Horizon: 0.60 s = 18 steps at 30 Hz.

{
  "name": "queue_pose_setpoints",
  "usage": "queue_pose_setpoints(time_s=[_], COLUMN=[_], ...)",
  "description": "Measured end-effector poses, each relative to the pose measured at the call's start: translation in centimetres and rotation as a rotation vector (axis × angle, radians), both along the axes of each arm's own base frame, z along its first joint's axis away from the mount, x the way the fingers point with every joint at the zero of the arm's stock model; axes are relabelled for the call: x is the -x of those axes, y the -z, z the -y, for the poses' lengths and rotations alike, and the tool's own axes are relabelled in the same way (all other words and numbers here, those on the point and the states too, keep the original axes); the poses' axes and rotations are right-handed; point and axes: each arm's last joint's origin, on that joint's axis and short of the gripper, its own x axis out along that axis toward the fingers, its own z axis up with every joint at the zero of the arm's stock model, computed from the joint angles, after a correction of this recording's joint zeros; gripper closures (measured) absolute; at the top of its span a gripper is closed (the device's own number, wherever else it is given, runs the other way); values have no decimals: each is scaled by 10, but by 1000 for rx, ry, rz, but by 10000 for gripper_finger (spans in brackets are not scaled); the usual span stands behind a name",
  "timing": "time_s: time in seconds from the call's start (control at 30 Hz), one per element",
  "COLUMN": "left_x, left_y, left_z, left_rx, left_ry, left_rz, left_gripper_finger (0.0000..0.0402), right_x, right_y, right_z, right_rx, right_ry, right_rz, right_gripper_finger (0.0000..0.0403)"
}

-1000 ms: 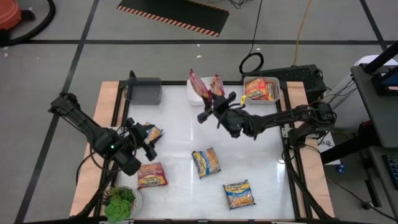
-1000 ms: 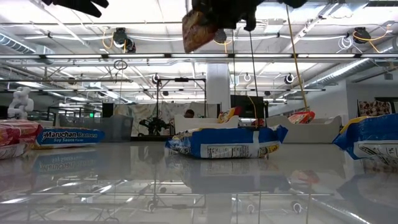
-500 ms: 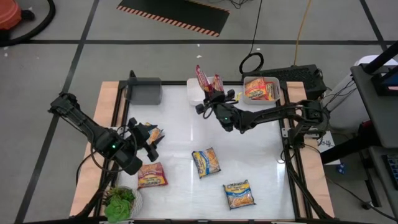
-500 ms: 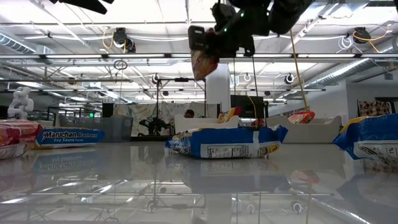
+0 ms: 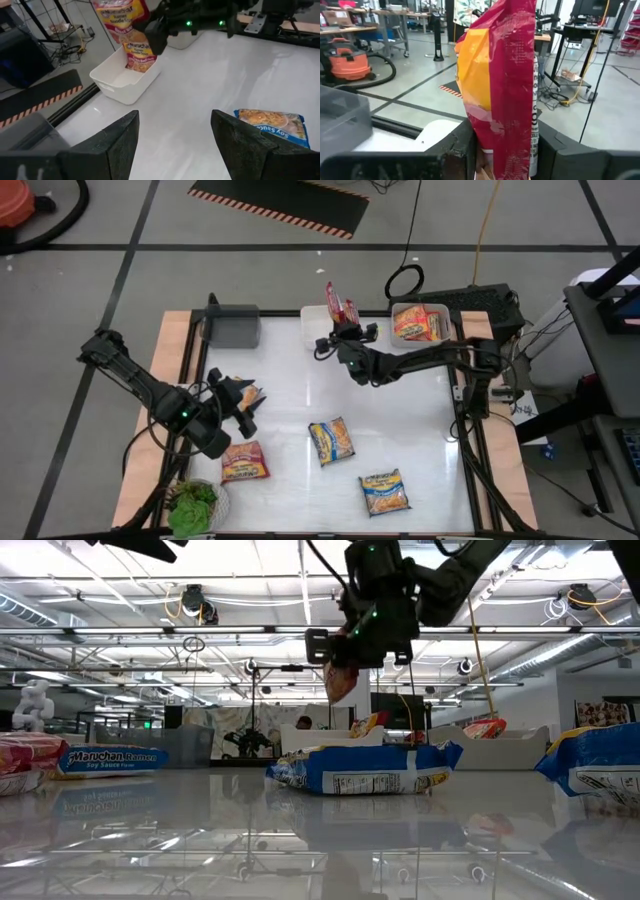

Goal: Sort Maruchan noodles
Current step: Put the right red noodle pack into the white bin

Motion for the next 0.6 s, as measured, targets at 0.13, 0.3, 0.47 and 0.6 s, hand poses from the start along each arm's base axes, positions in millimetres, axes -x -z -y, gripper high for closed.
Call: queue_pose_setpoints(time_s=[0.13,0.3,0.47,0.6], left_x=[-4,-7,-9,-9], left_y=[-2,-5,-7,-6], left_z=[1,4,5,5], left_rx=[-1,-14,-18,-17], left_ry=[14,42,54,55], left_rz=[18,34,41,39], left_gripper_finger=[149,149,149,149], right_x=[-1,-4,-6,-6], right_y=[7,19,33,41], right_z=[4,5,7,8], right_rx=[-2,-8,-19,-11], right_ry=[11,12,26,71], right_rz=[-7,-38,-51,-69], right_gripper_finger=[293,293,293,289])
